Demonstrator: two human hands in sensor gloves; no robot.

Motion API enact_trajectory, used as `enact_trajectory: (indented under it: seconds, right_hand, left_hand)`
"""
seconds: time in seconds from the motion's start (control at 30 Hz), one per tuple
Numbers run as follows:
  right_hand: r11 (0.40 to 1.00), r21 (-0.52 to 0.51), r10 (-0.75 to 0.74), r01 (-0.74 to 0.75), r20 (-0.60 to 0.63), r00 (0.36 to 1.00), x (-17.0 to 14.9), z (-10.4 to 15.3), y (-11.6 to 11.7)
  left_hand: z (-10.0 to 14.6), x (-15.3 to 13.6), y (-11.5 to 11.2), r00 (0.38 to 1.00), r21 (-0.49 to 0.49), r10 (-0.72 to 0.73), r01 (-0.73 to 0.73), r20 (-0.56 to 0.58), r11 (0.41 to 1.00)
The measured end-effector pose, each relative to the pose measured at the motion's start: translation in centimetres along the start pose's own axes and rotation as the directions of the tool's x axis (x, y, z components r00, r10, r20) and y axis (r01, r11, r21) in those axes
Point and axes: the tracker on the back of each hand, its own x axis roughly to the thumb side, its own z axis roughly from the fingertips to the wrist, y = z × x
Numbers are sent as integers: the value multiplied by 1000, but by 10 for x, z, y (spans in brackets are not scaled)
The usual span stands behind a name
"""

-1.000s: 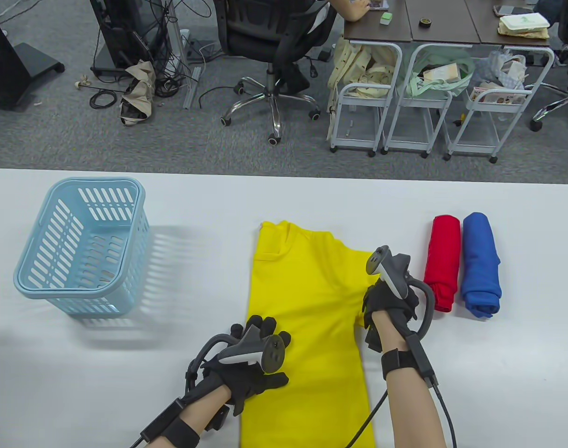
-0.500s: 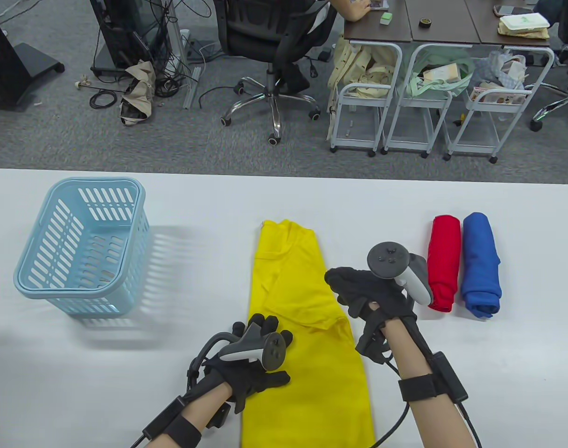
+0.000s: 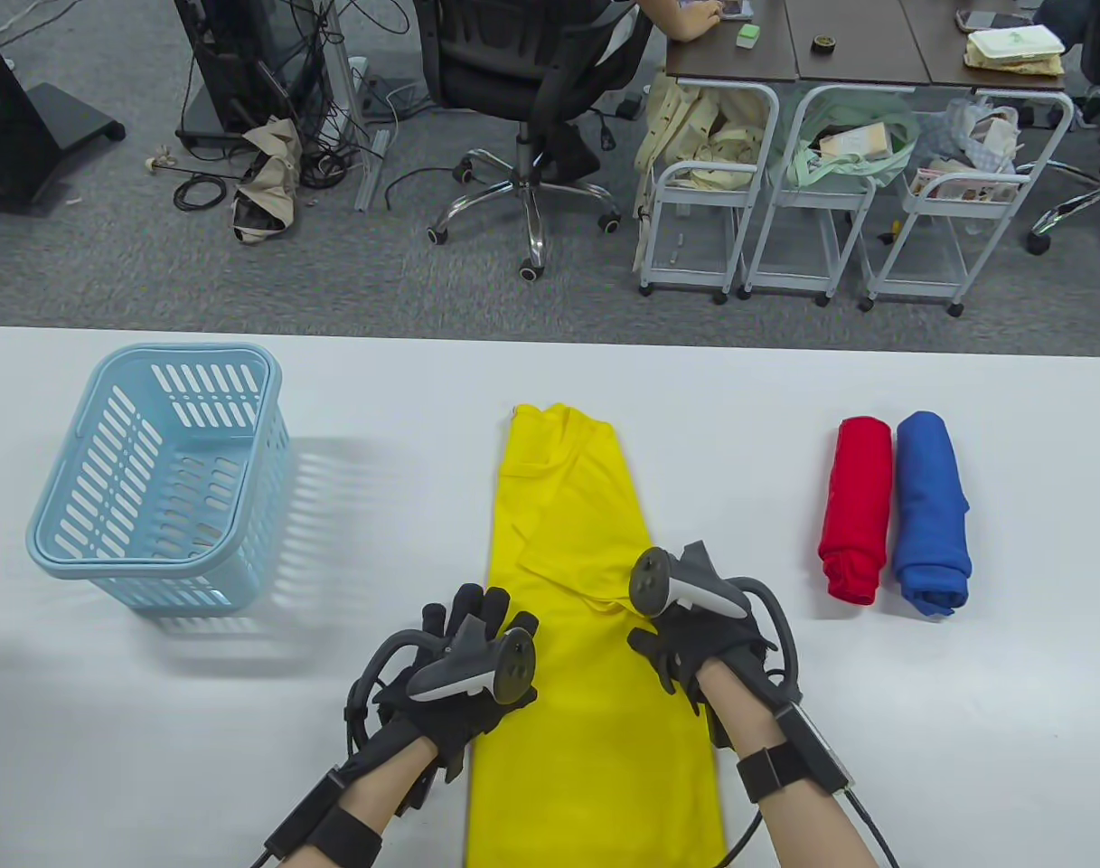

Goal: Roll t-shirt into tight roll

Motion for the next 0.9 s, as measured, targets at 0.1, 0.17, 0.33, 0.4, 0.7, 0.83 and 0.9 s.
enact_trajectory:
  seconds: [0.1,0.17,0.33,0.4,0.7,0.83,0.9]
  right_hand:
    - [999,8,-47,47,-45,998,-1,-6,-6]
    - [999,14,-28,29,-59,998,-1,-5,-7]
    - [997,-59,-52,54,29,998,-4,28,1]
    - [997,-59,-52,57,80,995,-4,48,9]
    - [1000,5,5,-7,209,978,-1,83,65]
    - [999,-17,51,-49,191,980,2,82,66]
    - [998,-33,52,-47,177,983,1,78,63]
  left_hand:
    - [3,0,-2,997,-11,48,-47,63,999]
    - [2,4,-5,991,-41,77,-73,110,997]
    - [-3,12,-14,994,-85,-37,46,101,995]
    - [-4,11,-13,995,-90,-7,16,99,996]
    - [13,23,-4,992,-13,-51,53,116,999]
    - [13,30,-9,988,-122,29,-10,154,993]
    - [7,32,-15,989,-145,-77,95,127,985]
